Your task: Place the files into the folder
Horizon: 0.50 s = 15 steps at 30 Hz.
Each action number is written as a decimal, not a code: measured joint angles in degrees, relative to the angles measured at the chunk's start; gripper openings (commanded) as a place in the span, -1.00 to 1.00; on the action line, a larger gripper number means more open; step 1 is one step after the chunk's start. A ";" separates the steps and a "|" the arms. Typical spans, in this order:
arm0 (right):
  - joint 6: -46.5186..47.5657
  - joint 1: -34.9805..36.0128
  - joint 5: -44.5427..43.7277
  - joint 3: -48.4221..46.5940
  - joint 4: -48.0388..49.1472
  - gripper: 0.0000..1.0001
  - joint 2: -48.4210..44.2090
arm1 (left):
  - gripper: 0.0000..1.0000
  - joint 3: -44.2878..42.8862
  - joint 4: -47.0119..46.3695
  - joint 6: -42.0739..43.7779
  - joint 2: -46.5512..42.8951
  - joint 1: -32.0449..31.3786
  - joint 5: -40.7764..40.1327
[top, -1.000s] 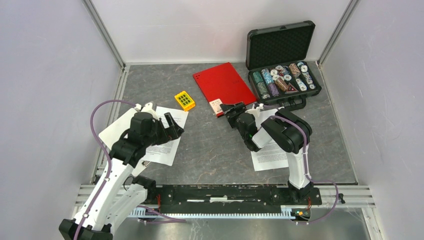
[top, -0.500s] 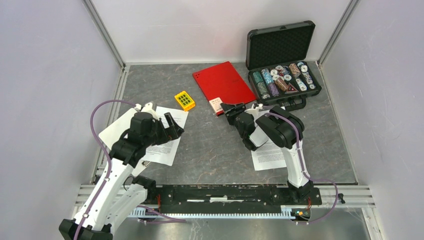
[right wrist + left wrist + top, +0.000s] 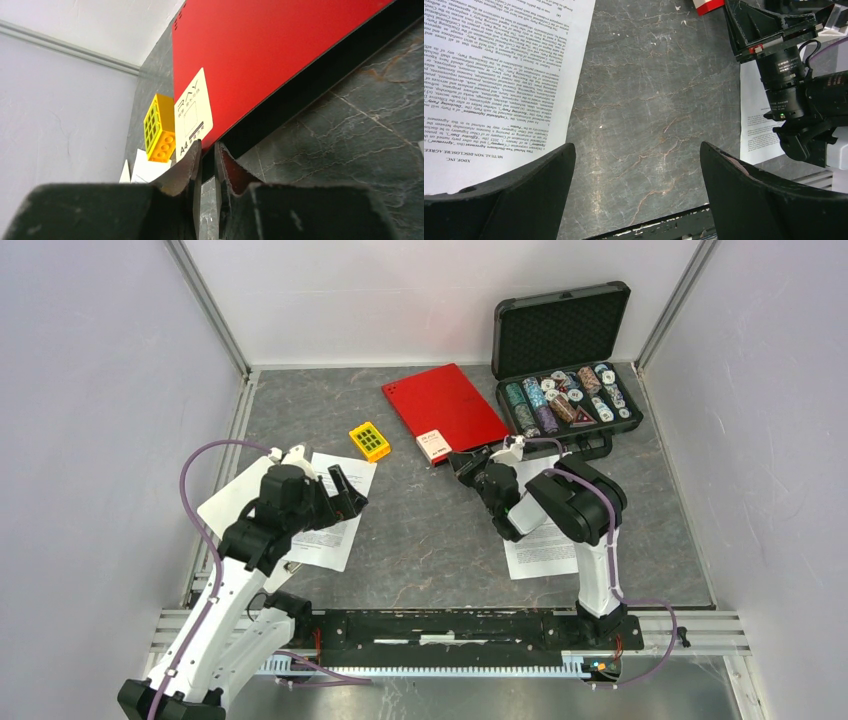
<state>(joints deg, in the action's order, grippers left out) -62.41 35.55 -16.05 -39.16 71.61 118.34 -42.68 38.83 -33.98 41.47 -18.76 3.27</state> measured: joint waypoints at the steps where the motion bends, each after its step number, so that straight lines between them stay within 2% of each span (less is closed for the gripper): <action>1: 0.48 0.00 0.24 0.00 0.11 -0.49 -0.17 | 1.00 0.00 0.00 0.00 -0.09 0.00 0.00; 5: -0.70 0.04 0.76 -0.02 0.66 -0.01 -0.17 | 1.00 0.02 0.02 0.00 -1.22 0.00 -0.33; 6: -2.03 0.00 0.72 -0.02 0.68 0.04 -0.15 | 1.00 0.02 0.02 0.00 -1.55 0.00 -0.39; 15: -16.41 -0.11 0.35 -2.40 3.30 0.06 6.71 | 1.00 0.04 0.02 0.00 -3.28 0.00 -1.77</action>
<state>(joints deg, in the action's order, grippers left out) -78.83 35.44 -15.70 -41.56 74.91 125.05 -42.63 38.85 -33.98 38.20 -18.76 1.50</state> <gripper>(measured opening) 0.530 0.996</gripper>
